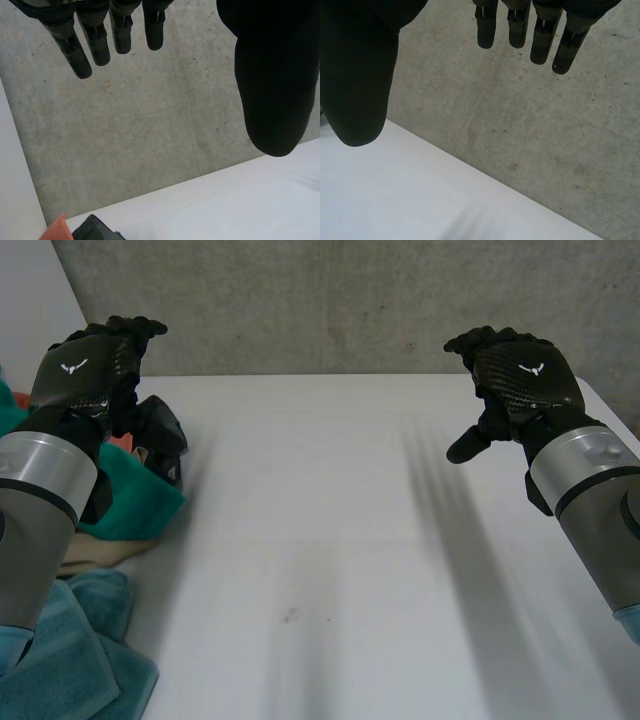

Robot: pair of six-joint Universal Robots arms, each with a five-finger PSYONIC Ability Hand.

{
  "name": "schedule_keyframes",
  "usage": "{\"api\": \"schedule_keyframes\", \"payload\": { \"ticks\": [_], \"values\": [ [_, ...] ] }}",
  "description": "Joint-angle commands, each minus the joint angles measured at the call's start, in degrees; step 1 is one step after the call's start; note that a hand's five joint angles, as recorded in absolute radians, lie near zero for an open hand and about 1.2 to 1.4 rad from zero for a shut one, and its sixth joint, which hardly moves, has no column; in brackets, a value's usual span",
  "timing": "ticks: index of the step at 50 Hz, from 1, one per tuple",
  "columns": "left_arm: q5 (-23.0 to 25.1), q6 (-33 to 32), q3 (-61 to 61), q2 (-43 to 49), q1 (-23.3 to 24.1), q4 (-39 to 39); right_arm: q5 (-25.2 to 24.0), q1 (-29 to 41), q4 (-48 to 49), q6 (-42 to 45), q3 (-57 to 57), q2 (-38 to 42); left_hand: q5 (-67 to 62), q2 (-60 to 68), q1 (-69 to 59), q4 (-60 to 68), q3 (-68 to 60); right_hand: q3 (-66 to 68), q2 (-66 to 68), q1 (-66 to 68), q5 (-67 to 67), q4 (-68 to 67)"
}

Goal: Fold the laundry.

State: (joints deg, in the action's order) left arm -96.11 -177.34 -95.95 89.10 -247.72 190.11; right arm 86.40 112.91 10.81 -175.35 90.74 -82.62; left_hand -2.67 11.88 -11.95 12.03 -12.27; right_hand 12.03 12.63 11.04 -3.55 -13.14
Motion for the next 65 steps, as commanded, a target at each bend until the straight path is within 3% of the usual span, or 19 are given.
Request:
{"api": "schedule_keyframes", "payload": {
  "ticks": [1,9,12,18,21,31,38,42,46,48,53,54,57,58,62,65],
  "values": [
    [0.0,-6.8,0.5,0.7,0.5,-1.0,0.0,0.3,-0.2,0.1,0.0,0.0,0.8,0.0,0.1,-0.1,0.4,-2.0,-2.6,-1.0,3.6,3.1],
    [-0.8,-30.1,1.2,2.0,1.5,-8.2,-0.1,0.3,-0.2,1.1,0.0,0.1,-2.6,3.4,-3.3,3.2,-3.0,-2.0,-2.6,-1.0,3.6,3.1],
    [-0.8,-33.9,0.6,2.0,1.3,-14.4,-0.1,0.3,-0.2,1.2,0.0,0.1,-2.3,3.0,-3.0,2.9,-2.7,-2.0,-2.6,-1.0,3.6,3.1],
    [-0.7,-35.5,-1.4,-0.2,0.0,-27.1,-0.4,0.3,-0.2,1.4,0.0,0.3,-2.3,3.0,-3.0,2.9,-2.7,-2.0,-2.6,-1.0,3.6,3.1],
    [-0.5,-37.4,-3.7,-2.4,-4.2,-32.2,-0.9,0.3,-0.2,1.5,0.0,0.3,-3.6,4.4,-4.3,4.2,-4.0,-2.0,-2.6,-1.0,3.6,3.1],
    [1.3,-55.0,-12.9,-7.8,-21.3,-31.0,-1.2,0.4,-0.2,1.5,0.3,1.2,-7.8,8.6,-8.5,8.4,-8.2,-2.0,-2.6,-1.0,3.6,3.1],
    [3.8,-57.7,-17.4,-7.7,-26.1,-28.7,-1.3,0.5,-0.2,1.4,0.5,1.3,-8.5,9.3,-9.2,9.1,-8.9,-2.0,-2.6,-1.0,3.6,3.1],
    [4.6,-57.8,-18.6,-7.0,-28.7,-26.6,-1.3,1.1,-0.1,1.5,0.8,1.4,-18.4,19.2,-19.1,19.0,-18.8,-2.0,-2.6,-1.0,3.6,3.1],
    [4.8,-58.3,-18.2,-5.6,-29.7,-26.0,-1.3,1.6,-0.1,1.5,0.7,1.8,-57.3,58.1,-58.0,57.9,-57.7,-2.0,-2.6,-1.0,3.6,3.1],
    [4.7,-58.6,-17.7,-5.3,-29.1,-25.8,-1.3,1.6,-0.1,1.5,0.7,1.8,-67.3,68.1,-68.0,67.9,-67.7,-2.0,-2.6,-1.0,3.6,3.1],
    [5.5,-56.8,-12.8,-5.9,-25.0,-25.0,-1.3,1.4,-0.1,1.5,0.2,1.8,-67.3,68.1,-68.0,68.0,-67.7,-2.0,-2.6,-1.0,3.6,3.1],
    [5.9,-55.0,-10.9,-5.7,-20.7,-24.2,-1.3,1.3,-0.1,1.5,0.2,1.8,-67.3,68.1,-68.0,68.0,-67.7,-2.0,-2.6,-1.0,3.6,3.1],
    [6.3,-50.0,-7.5,-5.3,-13.6,-22.1,-1.3,0.9,-0.1,1.5,-0.1,1.8,-67.3,68.1,-68.0,68.0,-67.7,-2.0,-2.6,-1.0,3.6,3.1],
    [6.2,-46.1,-4.5,-4.4,-8.6,-19.7,-1.3,0.8,-0.1,1.5,-0.1,1.8,-67.3,68.1,-68.0,68.0,-67.7,-2.0,-2.6,-1.0,3.6,3.1],
    [5.0,-38.4,3.6,1.8,3.0,-14.3,-1.3,0.6,-0.1,1.5,-0.3,1.7,-67.3,68.1,-68.0,68.0,-67.7,-2.0,-2.6,-1.0,3.6,3.1],
    [3.7,-35.9,7.9,6.2,8.3,-12.0,-1.1,0.6,-0.1,1.4,-0.8,1.6,-67.3,68.1,-68.0,68.0,-67.7,-2.0,-2.6,-1.0,3.6,3.1]
  ]
}}
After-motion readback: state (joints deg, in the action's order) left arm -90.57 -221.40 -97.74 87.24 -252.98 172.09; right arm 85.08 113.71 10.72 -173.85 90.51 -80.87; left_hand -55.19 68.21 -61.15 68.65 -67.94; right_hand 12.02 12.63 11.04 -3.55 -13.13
